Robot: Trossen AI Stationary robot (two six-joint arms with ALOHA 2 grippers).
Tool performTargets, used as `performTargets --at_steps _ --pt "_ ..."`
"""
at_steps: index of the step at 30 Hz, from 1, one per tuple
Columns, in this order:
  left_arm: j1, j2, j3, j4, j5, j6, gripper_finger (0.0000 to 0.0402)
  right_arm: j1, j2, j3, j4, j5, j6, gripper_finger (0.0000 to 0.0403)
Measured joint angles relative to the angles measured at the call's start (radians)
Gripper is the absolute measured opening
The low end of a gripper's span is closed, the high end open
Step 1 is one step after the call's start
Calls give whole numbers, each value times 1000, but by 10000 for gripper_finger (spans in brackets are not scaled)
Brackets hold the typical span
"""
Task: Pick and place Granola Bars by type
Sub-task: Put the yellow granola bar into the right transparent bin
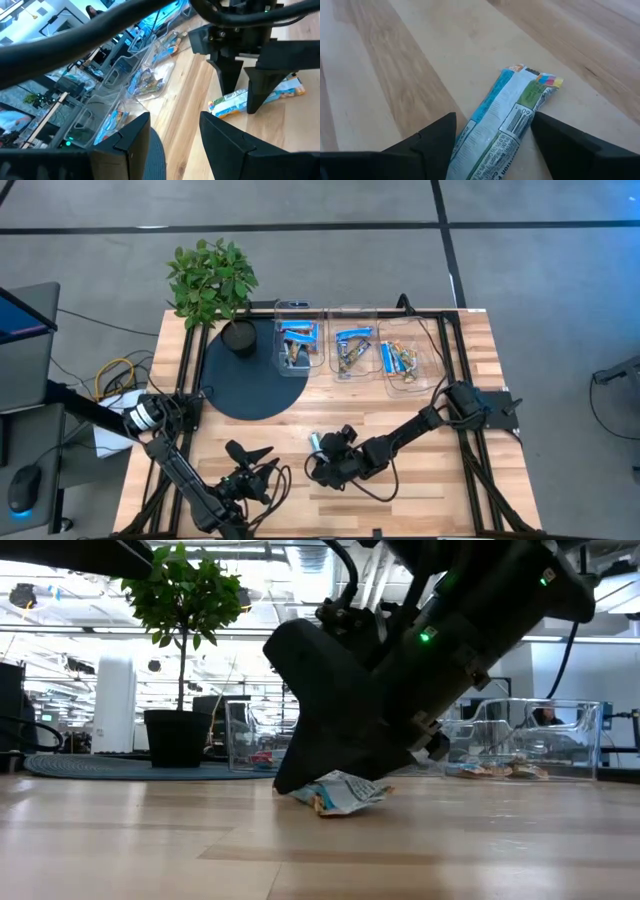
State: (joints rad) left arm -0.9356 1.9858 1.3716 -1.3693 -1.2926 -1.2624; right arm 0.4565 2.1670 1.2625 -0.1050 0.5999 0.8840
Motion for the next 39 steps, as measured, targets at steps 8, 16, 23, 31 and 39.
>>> performTargets --at_steps 8,16,23,31,39 --pt "1 0 0 0 17 11 167 4 -1 0 -23 -16 -21 255" --pt "1 0 0 -1 23 11 167 13 1 7 -39 -14 -104 201" --pt "1 0 0 -1 30 19 167 32 8 66 -89 -22 -247 150" --pt "1 0 0 -1 51 22 167 76 9 81 -107 32 -360 125" --pt "0 0 0 -2 57 28 167 79 9 85 -139 128 -365 126"
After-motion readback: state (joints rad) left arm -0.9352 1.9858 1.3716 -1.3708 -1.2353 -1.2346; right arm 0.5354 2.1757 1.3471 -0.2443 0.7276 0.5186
